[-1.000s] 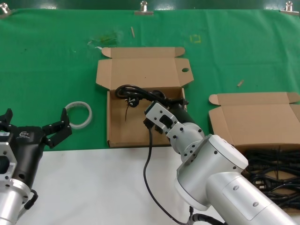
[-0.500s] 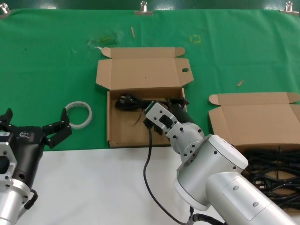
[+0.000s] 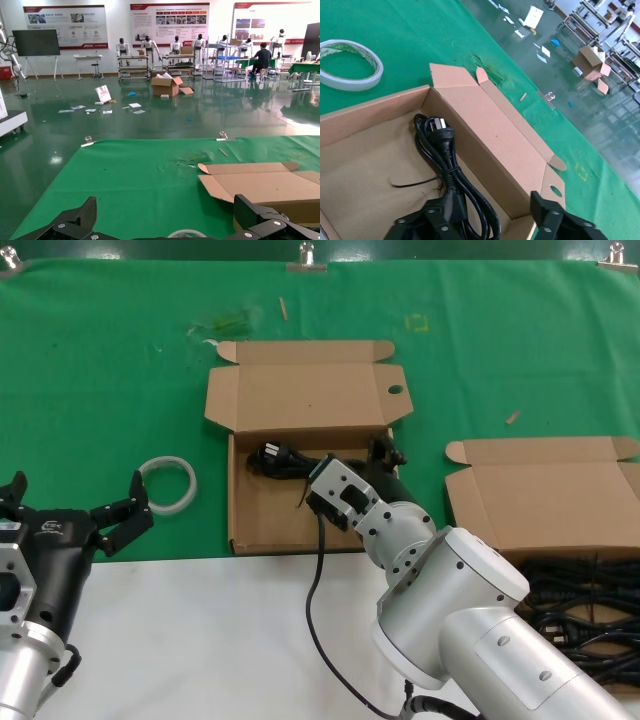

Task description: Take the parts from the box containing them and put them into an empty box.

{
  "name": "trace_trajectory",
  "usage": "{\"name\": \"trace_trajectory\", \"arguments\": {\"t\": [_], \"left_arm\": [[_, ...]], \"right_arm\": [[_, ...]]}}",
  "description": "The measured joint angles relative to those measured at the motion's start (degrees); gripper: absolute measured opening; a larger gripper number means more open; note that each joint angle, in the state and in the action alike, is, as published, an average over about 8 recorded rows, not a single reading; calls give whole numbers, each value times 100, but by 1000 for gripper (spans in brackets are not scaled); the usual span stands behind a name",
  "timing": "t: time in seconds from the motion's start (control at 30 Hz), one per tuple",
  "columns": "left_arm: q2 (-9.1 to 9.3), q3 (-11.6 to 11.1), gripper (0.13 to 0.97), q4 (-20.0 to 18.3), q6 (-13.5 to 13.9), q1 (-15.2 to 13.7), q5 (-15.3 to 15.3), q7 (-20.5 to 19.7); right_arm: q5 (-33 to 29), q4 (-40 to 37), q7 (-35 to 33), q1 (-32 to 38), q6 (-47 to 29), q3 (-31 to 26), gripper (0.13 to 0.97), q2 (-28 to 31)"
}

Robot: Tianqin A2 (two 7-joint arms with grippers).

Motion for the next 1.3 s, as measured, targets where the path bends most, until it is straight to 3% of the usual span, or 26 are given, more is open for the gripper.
{"name": "trace_trajectory", "arguments": {"t": [0.47,0.73,1.03,1.3], "left_arm": [[0,0,965,0,0,0,0,0],[0,0,965,0,0,0,0,0],[0,0,965,0,0,0,0,0],[0,0,965,0,0,0,0,2]], "right_arm": [[-14,7,22,-9,-8,9,726,0],[-316,162,507,-196,-185,207,871,2],[-925,474,1486,-575,-542,604,950,3],[-1507,773,2418,-937,-884,985,958,3]]}}
